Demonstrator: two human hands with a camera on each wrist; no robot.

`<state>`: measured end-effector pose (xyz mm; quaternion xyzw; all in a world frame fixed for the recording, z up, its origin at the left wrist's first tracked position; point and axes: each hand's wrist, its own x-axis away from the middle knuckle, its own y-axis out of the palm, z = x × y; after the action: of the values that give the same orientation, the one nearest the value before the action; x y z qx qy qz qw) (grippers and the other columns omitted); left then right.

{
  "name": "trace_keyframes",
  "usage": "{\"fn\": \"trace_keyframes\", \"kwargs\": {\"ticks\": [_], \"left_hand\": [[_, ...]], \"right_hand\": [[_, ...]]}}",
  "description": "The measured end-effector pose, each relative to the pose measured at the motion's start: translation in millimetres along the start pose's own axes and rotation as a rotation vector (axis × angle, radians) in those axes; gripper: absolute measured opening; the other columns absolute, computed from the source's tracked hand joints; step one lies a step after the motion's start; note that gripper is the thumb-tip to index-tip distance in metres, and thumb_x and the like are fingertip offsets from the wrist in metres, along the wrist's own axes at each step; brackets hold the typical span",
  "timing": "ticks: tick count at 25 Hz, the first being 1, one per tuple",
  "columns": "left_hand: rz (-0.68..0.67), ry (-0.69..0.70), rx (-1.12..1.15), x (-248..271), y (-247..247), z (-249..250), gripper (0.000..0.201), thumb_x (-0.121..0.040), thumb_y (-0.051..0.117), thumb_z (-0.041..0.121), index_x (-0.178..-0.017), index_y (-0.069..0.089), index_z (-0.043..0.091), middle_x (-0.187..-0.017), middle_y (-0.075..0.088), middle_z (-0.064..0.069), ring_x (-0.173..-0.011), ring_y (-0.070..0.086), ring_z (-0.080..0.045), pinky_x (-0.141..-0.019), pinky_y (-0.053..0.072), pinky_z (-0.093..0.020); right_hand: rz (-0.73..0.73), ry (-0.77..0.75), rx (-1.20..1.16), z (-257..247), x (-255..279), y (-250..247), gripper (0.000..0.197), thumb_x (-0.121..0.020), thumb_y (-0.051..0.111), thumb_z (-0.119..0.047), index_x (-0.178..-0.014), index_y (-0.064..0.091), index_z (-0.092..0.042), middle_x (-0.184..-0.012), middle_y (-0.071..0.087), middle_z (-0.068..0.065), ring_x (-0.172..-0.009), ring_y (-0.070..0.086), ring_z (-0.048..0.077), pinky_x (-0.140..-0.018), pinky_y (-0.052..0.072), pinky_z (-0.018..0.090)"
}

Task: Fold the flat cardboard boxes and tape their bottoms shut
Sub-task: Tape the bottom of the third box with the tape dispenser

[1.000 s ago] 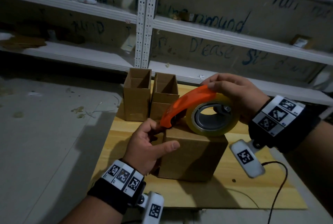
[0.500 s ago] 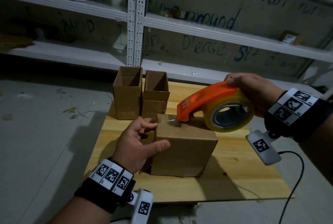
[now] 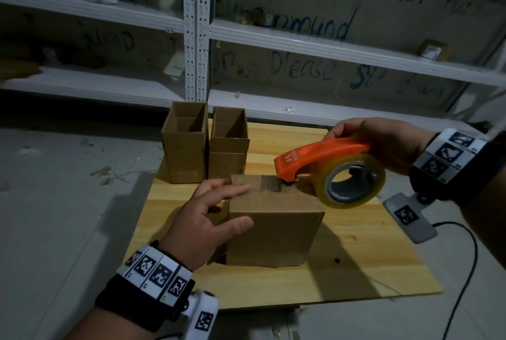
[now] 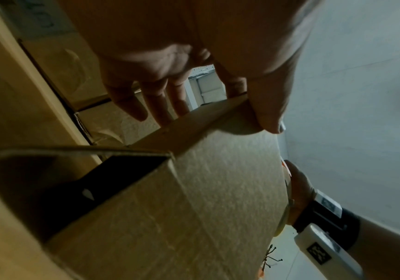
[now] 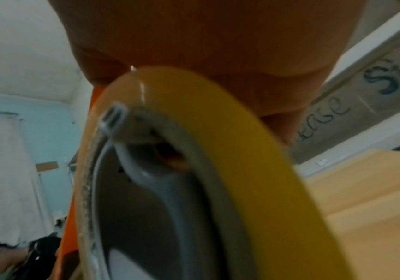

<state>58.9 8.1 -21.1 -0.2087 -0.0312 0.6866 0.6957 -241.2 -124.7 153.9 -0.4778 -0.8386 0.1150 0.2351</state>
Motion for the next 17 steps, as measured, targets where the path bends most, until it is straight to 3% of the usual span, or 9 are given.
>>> {"fn": "trace_keyframes", "kwargs": {"ticks": [2, 4, 6, 8, 10, 13, 15, 17], "left_hand": [[-0.001, 0.011, -0.023, -0.1, 0.0, 0.7, 0.054, -0.065, 0.073, 0.068, -0.118, 0.062, 0.071, -0.138, 0.037, 0.034, -0.126, 0.046, 0.003, -0.099, 0.056, -0.044], [0.004, 0.041, -0.069, -1.3, 0.6, 1.4, 0.051, -0.064, 0.071, 0.067, -0.114, 0.060, 0.072, -0.131, 0.033, 0.044, -0.117, 0.042, 0.017, -0.089, 0.051, -0.025], [0.013, 0.066, -0.098, -3.2, 1.2, 3.0, 0.052, -0.063, 0.071, 0.069, -0.113, 0.059, 0.070, -0.133, 0.033, 0.042, -0.117, 0.040, 0.023, -0.084, 0.044, -0.017], [0.030, 0.113, -0.120, -4.8, 1.8, 2.0, 0.056, -0.061, 0.076, 0.074, -0.113, 0.060, 0.064, -0.139, 0.040, 0.032, -0.122, 0.040, 0.021, -0.088, 0.045, -0.018], [0.047, 0.133, -0.148, -5.0, 1.5, 3.4, 0.056, -0.059, 0.077, 0.077, -0.112, 0.060, 0.066, -0.138, 0.043, 0.032, -0.125, 0.040, 0.022, -0.092, 0.042, -0.017], [0.047, 0.106, -0.135, -5.2, -3.2, 3.7, 0.053, -0.060, 0.079, 0.075, -0.109, 0.060, 0.066, -0.134, 0.041, 0.038, -0.120, 0.040, 0.025, -0.089, 0.042, -0.014], [0.057, 0.094, -0.132, -4.6, -7.1, -0.3, 0.054, -0.060, 0.082, 0.072, -0.109, 0.064, 0.057, -0.134, 0.043, 0.036, -0.117, 0.043, 0.024, -0.087, 0.044, -0.016], [0.055, 0.093, -0.148, -3.4, -8.3, -3.0, 0.054, -0.059, 0.083, 0.067, -0.107, 0.067, 0.048, -0.134, 0.045, 0.032, -0.117, 0.043, 0.025, -0.089, 0.042, -0.012]], "right_hand": [[0.049, 0.069, 0.098, -17.5, 2.9, 4.6, 0.016, -0.097, 0.062, -0.023, -0.103, 0.071, -0.011, -0.113, 0.069, 0.027, -0.090, 0.067, 0.035, -0.083, 0.055, 0.045], [0.111, 0.038, 0.272, -28.8, 7.1, 9.9, 0.018, -0.102, 0.057, -0.030, -0.105, 0.071, -0.020, -0.114, 0.072, 0.019, -0.097, 0.069, 0.034, -0.091, 0.055, 0.047], [0.108, 0.009, 0.499, -38.4, 13.5, 22.6, 0.034, -0.088, 0.065, -0.060, -0.106, 0.070, -0.031, -0.109, 0.074, 0.004, -0.101, 0.070, 0.026, -0.096, 0.055, 0.047], [0.060, 0.022, 0.644, -42.0, 12.8, 30.1, 0.055, -0.064, 0.068, -0.076, -0.103, 0.069, -0.037, -0.103, 0.074, -0.004, -0.096, 0.071, 0.020, -0.091, 0.059, 0.045], [0.054, 0.013, 0.619, -37.6, 9.5, 27.8, 0.059, -0.054, 0.074, -0.075, -0.102, 0.068, -0.041, -0.104, 0.077, -0.004, -0.094, 0.074, 0.021, -0.087, 0.063, 0.046], [0.026, 0.031, 0.546, -18.2, 9.1, 9.0, 0.064, -0.050, 0.081, -0.072, -0.104, 0.071, -0.039, -0.107, 0.077, 0.000, -0.095, 0.077, 0.026, -0.086, 0.065, 0.049], [0.032, 0.025, 0.534, -1.0, 12.8, -5.3, 0.064, -0.052, 0.084, -0.072, -0.102, 0.073, -0.035, -0.104, 0.079, 0.002, -0.092, 0.078, 0.026, -0.085, 0.065, 0.049], [0.058, 0.032, 0.489, 17.1, 16.2, -20.5, 0.069, -0.044, 0.086, -0.072, -0.099, 0.075, -0.031, -0.100, 0.080, 0.004, -0.087, 0.079, 0.024, -0.080, 0.066, 0.044]]}}
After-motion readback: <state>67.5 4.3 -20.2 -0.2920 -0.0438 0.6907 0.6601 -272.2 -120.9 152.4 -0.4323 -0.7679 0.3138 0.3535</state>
